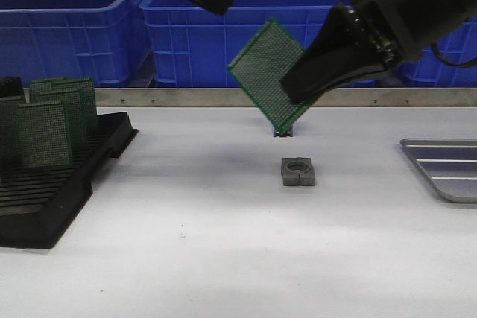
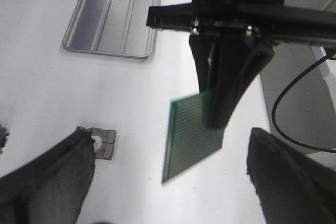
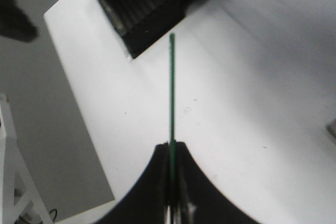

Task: Place circuit board on tray

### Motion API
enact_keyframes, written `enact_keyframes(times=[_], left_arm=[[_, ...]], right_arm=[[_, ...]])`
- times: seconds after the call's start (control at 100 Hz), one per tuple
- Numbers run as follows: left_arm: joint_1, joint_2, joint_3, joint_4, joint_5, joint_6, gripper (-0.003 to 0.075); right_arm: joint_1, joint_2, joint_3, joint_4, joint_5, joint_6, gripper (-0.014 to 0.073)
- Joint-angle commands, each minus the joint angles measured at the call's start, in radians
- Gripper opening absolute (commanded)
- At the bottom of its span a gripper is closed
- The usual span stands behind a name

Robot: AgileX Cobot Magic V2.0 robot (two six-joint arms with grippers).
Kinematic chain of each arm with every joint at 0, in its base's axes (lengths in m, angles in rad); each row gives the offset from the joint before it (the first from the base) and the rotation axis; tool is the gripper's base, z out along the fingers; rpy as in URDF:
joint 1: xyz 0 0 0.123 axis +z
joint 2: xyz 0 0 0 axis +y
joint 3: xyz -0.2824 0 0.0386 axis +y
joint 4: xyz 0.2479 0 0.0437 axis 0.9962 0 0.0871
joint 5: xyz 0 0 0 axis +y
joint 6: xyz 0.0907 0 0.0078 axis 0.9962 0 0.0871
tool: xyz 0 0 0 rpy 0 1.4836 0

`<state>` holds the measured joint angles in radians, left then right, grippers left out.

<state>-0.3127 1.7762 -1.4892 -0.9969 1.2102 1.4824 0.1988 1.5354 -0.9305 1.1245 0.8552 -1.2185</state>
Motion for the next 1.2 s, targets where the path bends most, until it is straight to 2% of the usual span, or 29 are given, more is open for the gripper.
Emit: enact_keyframes(times=[0.0,0.1,0.25,0.42,0.56,0.77,0.82,0.89,0.96,1.01,1.08,1.11,1.19], left_arm=[[0.015,-0.041,-0.032,-0.057,0.032,-0.009,0.0565],[0.015,-0.041,-0.032,-0.048,0.032,-0.009,0.0565],[0.015,-0.041,-0.032,-0.048,0.031,-0.009,0.0565],[0.015,-0.041,-0.032,-0.048,0.031,-0.009,0.0565],[0.015,-0.041,-0.032,-0.048,0.031,-0.009,0.0565],[0.015,-0.041,-0.032,-0.048,0.031,-0.009,0.0565],[0.015,-0.041,-0.032,-0.048,0.031,-0.009,0.0565],[0.015,-0.041,-0.032,-0.048,0.031,-0.009,0.0565],[0.015,-0.041,-0.032,-0.048,0.031,-0.009,0.0565],[0.015,-0.041,-0.032,-0.048,0.031,-0.009,0.0565],[0.015,-0.041,-0.032,-0.043,0.031,-0.009,0.0565],[0.015,-0.041,-0.032,-0.035,0.031,-0.009,0.0565],[0.022,-0.041,-0.048,0.011,0.031,-0.009,0.0565]], right_arm=[[-0.087,-0.03,-0.024,0.052,-0.008,0.089,-0.0062],[-0.185,-0.028,-0.024,0.051,-0.056,0.165,-0.0062],[-0.321,-0.02,-0.024,0.024,-0.135,0.168,-0.0062],[-0.454,0.056,-0.024,0.022,-0.142,0.193,-0.0062],[-0.508,0.137,-0.024,0.021,-0.144,0.193,-0.0062],[-0.518,0.218,-0.024,0.001,-0.167,0.193,-0.0041],[-0.518,0.222,-0.024,-0.011,-0.174,0.193,-0.0002],[-0.518,0.226,-0.03,-0.04,-0.174,0.193,0.0108],[-0.518,0.227,-0.04,-0.073,-0.177,0.193,0.0298],[-0.518,0.227,-0.051,-0.095,-0.182,0.193,0.0476],[-0.518,0.225,-0.066,-0.108,-0.188,0.194,0.064],[-0.518,0.222,-0.073,-0.114,-0.19,0.194,0.0666],[-0.518,0.211,-0.08,-0.148,-0.199,0.194,0.0627]])
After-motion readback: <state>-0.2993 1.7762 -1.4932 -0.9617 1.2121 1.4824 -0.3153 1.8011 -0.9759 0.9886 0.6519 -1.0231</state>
